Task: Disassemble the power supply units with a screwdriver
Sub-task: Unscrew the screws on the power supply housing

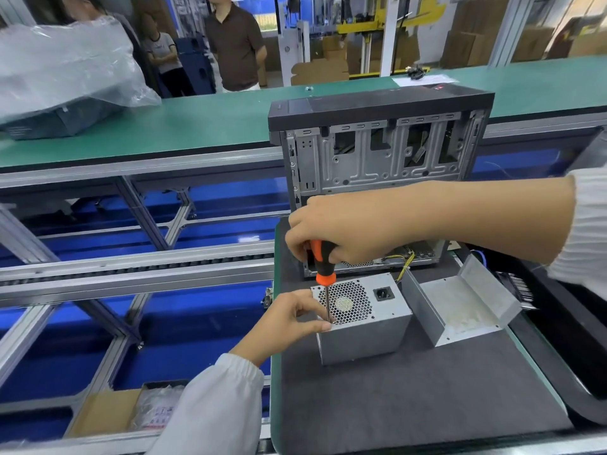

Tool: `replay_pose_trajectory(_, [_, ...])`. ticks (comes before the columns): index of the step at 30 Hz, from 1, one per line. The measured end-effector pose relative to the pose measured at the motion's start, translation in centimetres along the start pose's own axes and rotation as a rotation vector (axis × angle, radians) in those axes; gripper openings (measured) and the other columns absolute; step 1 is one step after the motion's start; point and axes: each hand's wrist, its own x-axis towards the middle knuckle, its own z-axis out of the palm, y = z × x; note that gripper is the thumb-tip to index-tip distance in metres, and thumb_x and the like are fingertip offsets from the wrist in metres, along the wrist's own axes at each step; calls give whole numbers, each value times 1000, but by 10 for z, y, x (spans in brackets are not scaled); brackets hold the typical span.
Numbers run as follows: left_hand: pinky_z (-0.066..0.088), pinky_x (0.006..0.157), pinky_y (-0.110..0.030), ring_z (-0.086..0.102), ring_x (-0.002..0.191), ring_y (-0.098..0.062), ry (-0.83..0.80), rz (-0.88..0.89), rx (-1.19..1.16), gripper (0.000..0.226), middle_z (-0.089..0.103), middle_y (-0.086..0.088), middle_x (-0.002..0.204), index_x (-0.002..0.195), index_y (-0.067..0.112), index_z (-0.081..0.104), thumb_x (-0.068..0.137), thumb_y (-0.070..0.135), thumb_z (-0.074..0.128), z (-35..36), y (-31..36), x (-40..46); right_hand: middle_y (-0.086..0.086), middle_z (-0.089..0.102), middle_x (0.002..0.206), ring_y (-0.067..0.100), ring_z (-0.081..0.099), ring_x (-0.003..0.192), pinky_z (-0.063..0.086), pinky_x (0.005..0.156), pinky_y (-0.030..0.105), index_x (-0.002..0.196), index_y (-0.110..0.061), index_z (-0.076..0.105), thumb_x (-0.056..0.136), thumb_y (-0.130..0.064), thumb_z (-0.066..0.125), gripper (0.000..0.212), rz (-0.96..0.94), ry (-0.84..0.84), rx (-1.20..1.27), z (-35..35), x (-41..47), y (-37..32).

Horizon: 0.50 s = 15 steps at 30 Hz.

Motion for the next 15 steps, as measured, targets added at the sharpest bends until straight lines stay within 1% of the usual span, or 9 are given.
replay_pose_trajectory(2, [49, 77, -35, 58, 81, -23, -26, 25, 11, 6, 63, -1, 83, 84, 14, 76, 81, 18, 79, 1, 0, 3, -4, 40, 103, 16, 44, 93, 38, 74, 30, 120, -25, 51, 83, -39, 69, 44, 72, -12, 32, 0, 1, -3])
replay_pose_trajectory(3, [49, 84, -43, 60, 88, -28, -36, 37, 23, 6, 65, -9, 89, 83, 13, 75, 81, 17, 79, 1, 1, 5, -1, 42, 101, 16, 45, 90, 41, 74, 31, 121, -23, 49, 81, -55, 66, 54, 125, -1, 45, 1, 1, -5])
replay_pose_trajectory(4, [49, 87, -46, 61, 91, -31, -36, 43, 36, 5, 65, -12, 91, 82, 13, 74, 81, 16, 78, 2, 2, 5, 1, 46, 96, 18, 48, 86, 44, 72, 34, 116, -18, 49, 78, -66, 59, 62, 184, 28, 42, 3, 2, -7])
replay_pose_trajectory(6, [49, 85, -43, 61, 88, -28, -18, 41, 54, 6, 66, -9, 89, 79, 15, 73, 81, 17, 79, 3, 1, 6, 3, 48, 78, 21, 51, 69, 44, 58, 35, 94, -10, 52, 80, -75, 43, 67, 313, 111, 6, 5, 3, -10])
replay_pose_trajectory(7, [50, 81, -37, 61, 86, -23, -8, 43, 54, 7, 66, -5, 87, 78, 15, 72, 81, 17, 79, 4, 0, 6, 3, 46, 70, 19, 49, 60, 39, 52, 33, 81, -9, 51, 84, -74, 36, 67, 371, 141, -5, 4, 3, -10])
replay_pose_trajectory(9, [44, 76, -18, 60, 80, -8, -4, 48, 38, 8, 65, 2, 83, 78, 13, 71, 81, 16, 78, 6, -2, 4, 3, 42, 63, 16, 42, 53, 37, 52, 31, 64, -11, 41, 93, -65, 30, 62, 416, 158, -25, 2, 4, -10])
replay_pose_trajectory(11, [40, 75, -10, 58, 77, 0, -5, 49, 15, 11, 63, 4, 81, 75, 13, 69, 80, 15, 79, 6, -2, 4, 1, 39, 64, 19, 42, 56, 39, 58, 33, 66, -13, 37, 99, -53, 33, 52, 385, 133, -76, 2, 5, -8])
replay_pose_trajectory(13, [45, 77, -18, 60, 78, -7, 16, 51, 2, 16, 63, -3, 82, 72, 15, 66, 79, 16, 80, 8, -3, 6, 2, 46, 75, 23, 50, 69, 42, 65, 35, 86, -13, 46, 100, -42, 38, 33, 307, 51, -51, -2, 7, -7])
replay_pose_trajectory(15, [51, 83, -35, 62, 84, -22, 43, 48, -9, 21, 64, -12, 86, 70, 14, 62, 77, 18, 82, 10, -4, 7, 4, 52, 98, 26, 59, 86, 49, 78, 43, 108, -19, 47, 97, -27, 46, 13, 218, -73, 95, -9, 5, -6])
